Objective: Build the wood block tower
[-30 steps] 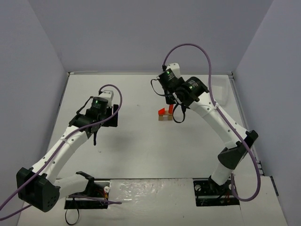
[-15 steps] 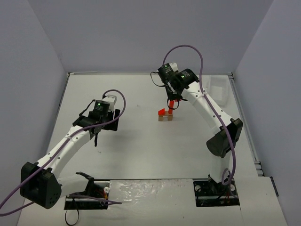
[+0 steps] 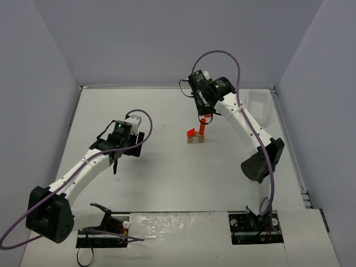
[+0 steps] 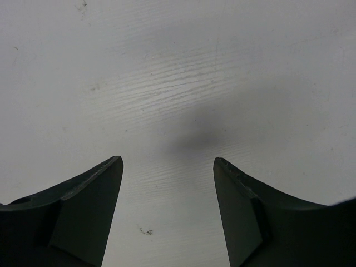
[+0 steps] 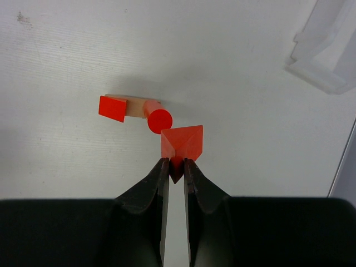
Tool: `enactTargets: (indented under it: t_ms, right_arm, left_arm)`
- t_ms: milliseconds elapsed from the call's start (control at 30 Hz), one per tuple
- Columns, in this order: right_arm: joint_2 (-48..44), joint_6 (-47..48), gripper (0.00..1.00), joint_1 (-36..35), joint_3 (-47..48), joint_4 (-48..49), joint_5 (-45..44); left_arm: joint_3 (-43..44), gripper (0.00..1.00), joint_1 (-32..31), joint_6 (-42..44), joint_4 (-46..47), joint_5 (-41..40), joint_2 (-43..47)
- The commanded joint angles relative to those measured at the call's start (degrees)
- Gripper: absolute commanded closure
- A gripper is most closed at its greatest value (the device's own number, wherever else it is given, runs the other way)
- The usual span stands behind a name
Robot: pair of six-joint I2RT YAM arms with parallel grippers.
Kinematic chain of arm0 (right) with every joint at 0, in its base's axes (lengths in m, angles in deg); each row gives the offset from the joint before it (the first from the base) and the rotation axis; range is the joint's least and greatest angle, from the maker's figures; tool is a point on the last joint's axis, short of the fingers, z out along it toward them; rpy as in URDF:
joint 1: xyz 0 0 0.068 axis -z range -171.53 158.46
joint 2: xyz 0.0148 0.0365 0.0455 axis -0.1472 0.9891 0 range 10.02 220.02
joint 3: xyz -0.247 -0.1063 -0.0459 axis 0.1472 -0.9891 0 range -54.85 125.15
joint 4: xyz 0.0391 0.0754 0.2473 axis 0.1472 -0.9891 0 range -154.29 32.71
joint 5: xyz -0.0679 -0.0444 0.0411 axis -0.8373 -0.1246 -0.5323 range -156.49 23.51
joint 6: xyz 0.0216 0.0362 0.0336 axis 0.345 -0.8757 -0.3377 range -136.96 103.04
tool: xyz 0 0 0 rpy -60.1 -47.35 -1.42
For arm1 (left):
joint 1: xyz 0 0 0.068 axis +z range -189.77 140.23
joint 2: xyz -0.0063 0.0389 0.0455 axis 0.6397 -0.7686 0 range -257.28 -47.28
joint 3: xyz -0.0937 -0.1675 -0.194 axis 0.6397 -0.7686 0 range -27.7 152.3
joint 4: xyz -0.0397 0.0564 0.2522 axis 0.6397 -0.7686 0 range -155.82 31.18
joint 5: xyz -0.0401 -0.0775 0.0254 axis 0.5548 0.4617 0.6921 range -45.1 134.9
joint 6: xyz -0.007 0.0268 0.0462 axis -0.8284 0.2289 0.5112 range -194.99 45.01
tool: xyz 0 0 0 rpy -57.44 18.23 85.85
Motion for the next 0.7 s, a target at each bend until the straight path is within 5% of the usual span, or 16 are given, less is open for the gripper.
enactTargets:
  t_ms: [0, 667]
  right_arm:
    - [1.2, 1.1, 1.00, 0.4, 3.3, -1.5, -0.2]
    - [4.1, 0.9, 1.00, 0.2, 4.9, -1.5, -0.1]
  left_arm:
    - [0.9, 0.37, 0.3, 0.7, 3.4, 0.0, 0.3]
    - [1.0, 0.33, 0.3, -0.1, 3.7, -2.4, 0.3]
